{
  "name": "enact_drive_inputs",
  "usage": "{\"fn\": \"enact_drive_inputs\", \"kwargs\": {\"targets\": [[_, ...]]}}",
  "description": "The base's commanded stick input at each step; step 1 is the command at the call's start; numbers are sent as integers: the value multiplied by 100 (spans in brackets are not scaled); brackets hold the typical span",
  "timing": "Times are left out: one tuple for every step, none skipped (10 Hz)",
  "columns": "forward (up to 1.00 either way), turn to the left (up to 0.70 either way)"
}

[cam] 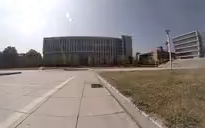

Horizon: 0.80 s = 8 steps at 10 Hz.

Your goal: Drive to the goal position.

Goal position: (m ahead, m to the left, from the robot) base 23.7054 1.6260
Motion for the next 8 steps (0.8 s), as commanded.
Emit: {"fn": "enact_drive_inputs", "kwargs": {"targets": [[4, 0], [4, 0], [4, 0], [4, 0], [4, 0], [4, 0], [4, 0], [4, 0]]}}
